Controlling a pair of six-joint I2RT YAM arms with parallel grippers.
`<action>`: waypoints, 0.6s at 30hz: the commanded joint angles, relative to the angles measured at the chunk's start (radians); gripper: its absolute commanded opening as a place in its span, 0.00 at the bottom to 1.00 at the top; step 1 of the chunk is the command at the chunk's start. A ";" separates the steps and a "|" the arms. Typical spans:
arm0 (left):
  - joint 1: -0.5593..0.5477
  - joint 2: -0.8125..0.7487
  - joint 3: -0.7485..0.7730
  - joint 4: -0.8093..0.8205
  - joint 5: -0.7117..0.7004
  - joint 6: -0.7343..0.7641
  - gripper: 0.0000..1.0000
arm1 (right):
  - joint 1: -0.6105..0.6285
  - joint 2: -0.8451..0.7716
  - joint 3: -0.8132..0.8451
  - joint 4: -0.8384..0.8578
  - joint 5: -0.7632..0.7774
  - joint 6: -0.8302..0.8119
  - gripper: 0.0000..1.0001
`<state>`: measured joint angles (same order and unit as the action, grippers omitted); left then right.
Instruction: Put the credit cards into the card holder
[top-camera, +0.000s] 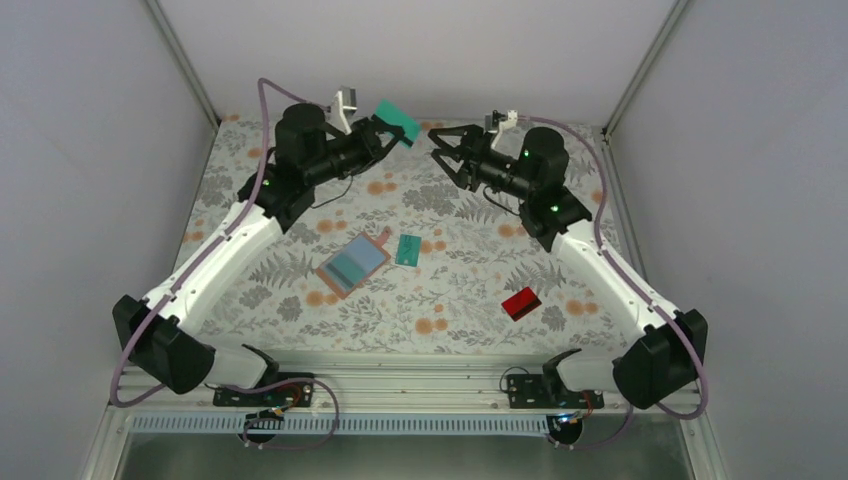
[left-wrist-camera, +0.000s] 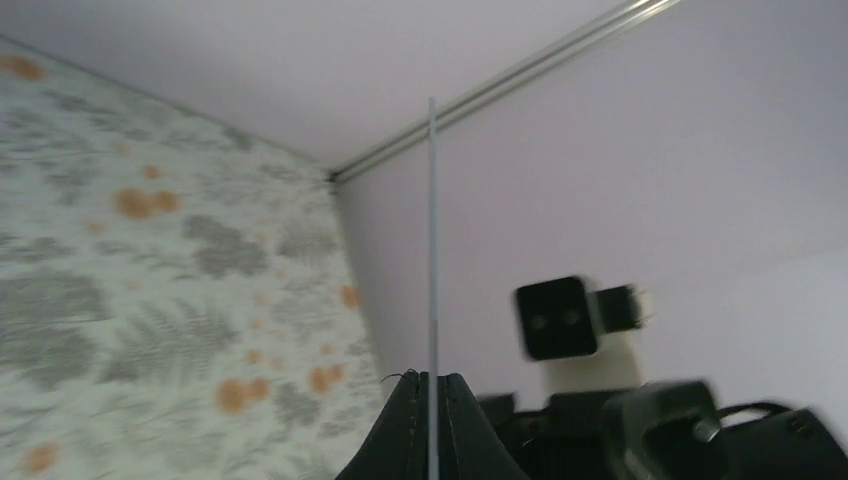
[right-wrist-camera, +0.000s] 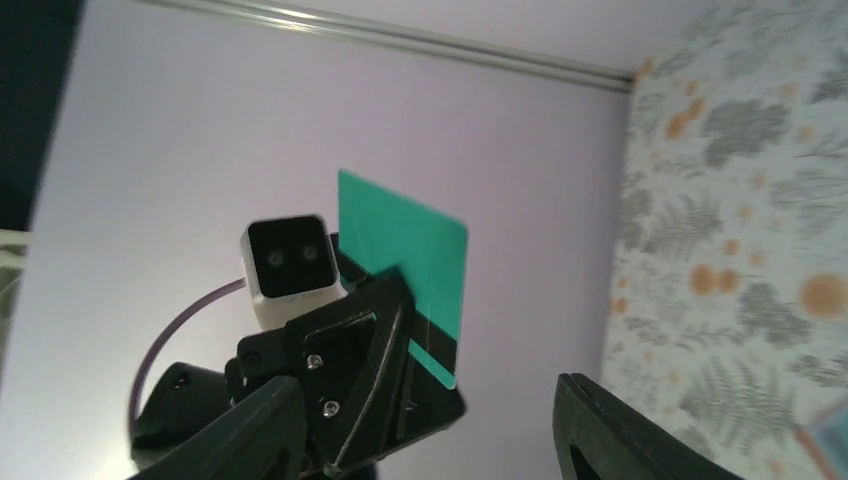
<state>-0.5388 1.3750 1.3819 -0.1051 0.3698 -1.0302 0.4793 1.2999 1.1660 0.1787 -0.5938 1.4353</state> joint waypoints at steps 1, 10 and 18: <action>0.072 -0.040 0.027 -0.368 0.076 0.256 0.02 | -0.061 0.065 0.120 -0.334 -0.107 -0.392 0.65; 0.269 -0.117 -0.299 -0.593 0.223 0.536 0.02 | -0.028 0.412 0.246 -0.706 -0.174 -0.975 0.67; 0.389 -0.073 -0.569 -0.433 0.369 0.566 0.02 | 0.068 0.667 0.381 -0.813 0.018 -1.139 0.69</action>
<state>-0.1787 1.2846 0.8577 -0.6174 0.6331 -0.5194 0.5045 1.9091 1.4429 -0.5587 -0.6685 0.4377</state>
